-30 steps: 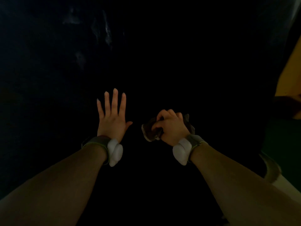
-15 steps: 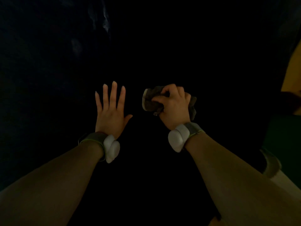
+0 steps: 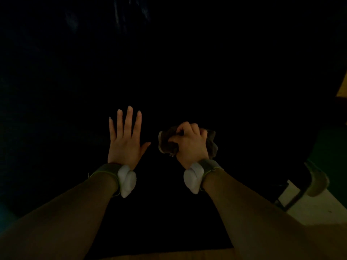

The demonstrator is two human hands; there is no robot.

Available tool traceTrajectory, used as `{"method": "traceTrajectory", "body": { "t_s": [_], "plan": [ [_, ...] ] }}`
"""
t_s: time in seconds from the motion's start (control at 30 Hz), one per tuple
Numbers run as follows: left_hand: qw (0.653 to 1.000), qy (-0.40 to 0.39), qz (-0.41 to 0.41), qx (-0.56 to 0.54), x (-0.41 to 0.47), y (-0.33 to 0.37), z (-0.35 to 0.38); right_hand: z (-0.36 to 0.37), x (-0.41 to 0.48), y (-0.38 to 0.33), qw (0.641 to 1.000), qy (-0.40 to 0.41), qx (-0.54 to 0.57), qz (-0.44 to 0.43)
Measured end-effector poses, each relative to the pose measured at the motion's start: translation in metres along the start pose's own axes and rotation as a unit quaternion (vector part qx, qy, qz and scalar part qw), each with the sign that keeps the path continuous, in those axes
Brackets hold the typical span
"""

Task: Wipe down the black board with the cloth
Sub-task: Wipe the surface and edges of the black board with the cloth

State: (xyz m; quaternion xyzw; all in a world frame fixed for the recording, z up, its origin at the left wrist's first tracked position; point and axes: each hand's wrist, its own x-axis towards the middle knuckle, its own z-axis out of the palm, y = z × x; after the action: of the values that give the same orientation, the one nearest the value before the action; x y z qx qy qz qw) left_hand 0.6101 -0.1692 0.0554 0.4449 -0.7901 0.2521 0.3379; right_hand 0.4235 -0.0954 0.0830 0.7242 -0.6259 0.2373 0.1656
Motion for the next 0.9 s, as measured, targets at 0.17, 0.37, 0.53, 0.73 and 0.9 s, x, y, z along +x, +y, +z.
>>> {"method": "traceTrajectory", "body": {
  "t_s": [0.17,0.37,0.53,0.73,0.9],
  "plan": [
    [1.0,0.007,-0.003,0.024,0.004,-0.004,0.012,-0.022,0.001,0.001,0.999,0.015,0.036,-0.009],
    [0.999,0.014,-0.002,0.045,0.005,-0.009,0.023,-0.055,0.023,-0.003,0.975,0.209,0.072,0.026],
    [0.999,0.03,-0.002,0.024,0.006,-0.006,0.019,-0.027,0.023,-0.002,0.977,0.212,0.027,0.007],
    [0.999,0.031,-0.01,0.013,0.001,0.0,0.01,0.0,0.013,0.0,0.969,0.244,0.029,-0.019],
    [1.0,0.02,-0.011,-0.021,-0.014,0.005,0.01,0.03,-0.008,0.001,0.987,0.159,0.023,0.008]
  ]
}}
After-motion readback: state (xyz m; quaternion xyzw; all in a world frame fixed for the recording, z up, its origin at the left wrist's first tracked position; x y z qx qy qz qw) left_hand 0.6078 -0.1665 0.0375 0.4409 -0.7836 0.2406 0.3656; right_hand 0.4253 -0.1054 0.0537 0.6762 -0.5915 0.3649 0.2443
